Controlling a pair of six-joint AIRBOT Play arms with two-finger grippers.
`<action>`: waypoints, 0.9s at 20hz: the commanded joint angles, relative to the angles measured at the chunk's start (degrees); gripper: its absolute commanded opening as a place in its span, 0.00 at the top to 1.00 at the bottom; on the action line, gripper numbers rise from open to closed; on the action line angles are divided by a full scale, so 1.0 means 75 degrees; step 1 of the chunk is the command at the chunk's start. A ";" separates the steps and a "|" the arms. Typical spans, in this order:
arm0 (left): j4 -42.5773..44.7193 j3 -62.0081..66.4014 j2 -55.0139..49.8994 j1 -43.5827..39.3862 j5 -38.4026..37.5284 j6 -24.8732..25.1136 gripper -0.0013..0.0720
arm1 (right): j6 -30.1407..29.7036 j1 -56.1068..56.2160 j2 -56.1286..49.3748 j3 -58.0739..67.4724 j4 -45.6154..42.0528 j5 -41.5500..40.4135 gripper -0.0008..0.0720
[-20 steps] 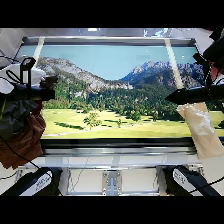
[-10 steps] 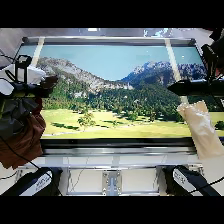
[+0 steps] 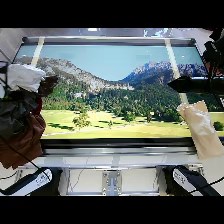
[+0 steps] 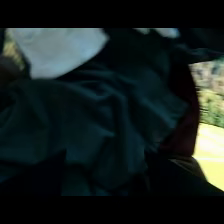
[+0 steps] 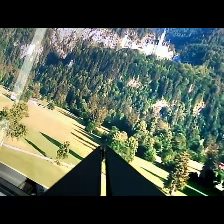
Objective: Fold the shirts.
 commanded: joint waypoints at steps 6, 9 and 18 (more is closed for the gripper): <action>-0.0656 -0.0003 -0.0927 0.3550 0.0087 -0.2433 0.20 | 0.0009 0.0012 0.0003 0.0009 0.0577 -0.0061 0.52; -0.1711 -0.0003 -0.1326 0.4030 0.0096 -0.2430 0.20 | 0.0009 0.0012 0.0003 0.0009 0.0781 -0.0149 0.52; -0.3005 0.0131 -0.1253 0.3928 0.0405 -0.2366 0.97 | 0.0012 0.0009 0.0003 0.0017 0.1833 -0.0265 0.52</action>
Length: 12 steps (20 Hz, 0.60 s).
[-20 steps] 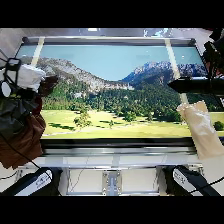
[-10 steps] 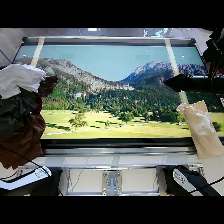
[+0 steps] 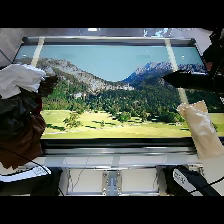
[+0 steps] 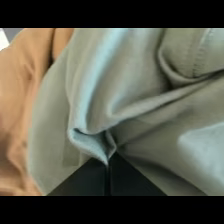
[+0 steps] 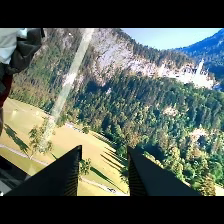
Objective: Fold the shirts.
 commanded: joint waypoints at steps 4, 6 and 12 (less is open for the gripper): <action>-0.5386 0.0125 0.1393 -0.0224 -0.0283 0.1731 0.97 | 0.0006 0.0006 0.0012 0.0015 0.1113 0.0003 0.52; -0.7577 0.0125 0.1920 -0.0775 -0.1148 0.3075 0.97 | 0.0015 0.0006 0.0012 0.0140 0.1297 0.0268 0.52; -0.8766 0.0125 0.2920 -0.4427 -0.1722 0.3652 0.97 | 0.0463 0.0000 0.0012 0.1897 0.1276 0.2375 0.53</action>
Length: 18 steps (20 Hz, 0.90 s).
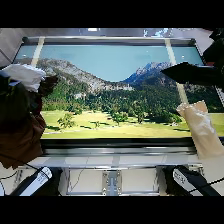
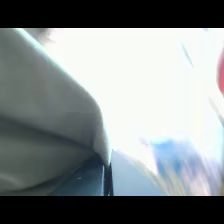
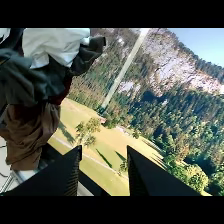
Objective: Fold the shirts.
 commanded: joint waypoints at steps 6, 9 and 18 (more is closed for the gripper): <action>0.0070 -0.0017 -0.0291 -0.6301 0.0603 0.0484 0.97 | 0.0195 0.0000 0.0003 0.2833 -0.0382 0.1527 0.57; 0.0950 -0.0015 -0.0944 -0.7592 0.1233 0.0481 0.71 | 0.0189 0.0000 0.0003 0.3343 -0.1221 0.1507 0.57; 0.5289 -0.0254 -0.0868 -0.4025 0.1332 -0.2256 0.10 | 0.0886 0.0000 -0.0542 0.3066 -0.5674 0.1512 0.56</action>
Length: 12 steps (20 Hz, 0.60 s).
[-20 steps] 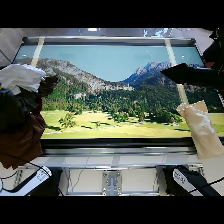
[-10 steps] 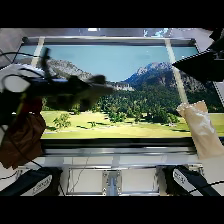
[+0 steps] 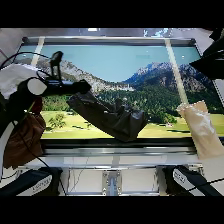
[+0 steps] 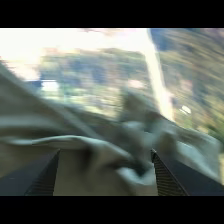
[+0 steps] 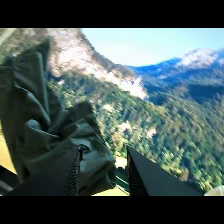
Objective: Fold the shirts.
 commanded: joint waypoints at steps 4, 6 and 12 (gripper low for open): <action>0.0032 -0.0370 -0.0918 0.2276 -0.0440 -0.1568 0.10 | 0.1180 0.0009 -0.0866 -0.1915 -0.1352 -0.0009 0.56; -0.1274 -0.0370 -0.1512 0.2098 -0.0146 -0.0379 0.19 | 0.1180 0.0009 -0.1096 -0.2917 -0.0822 -0.0306 0.56; -0.3139 -0.0248 -0.3127 0.1402 0.1746 0.0326 0.19 | 0.1177 0.0009 -0.1218 -0.3975 -0.0122 -0.0702 0.56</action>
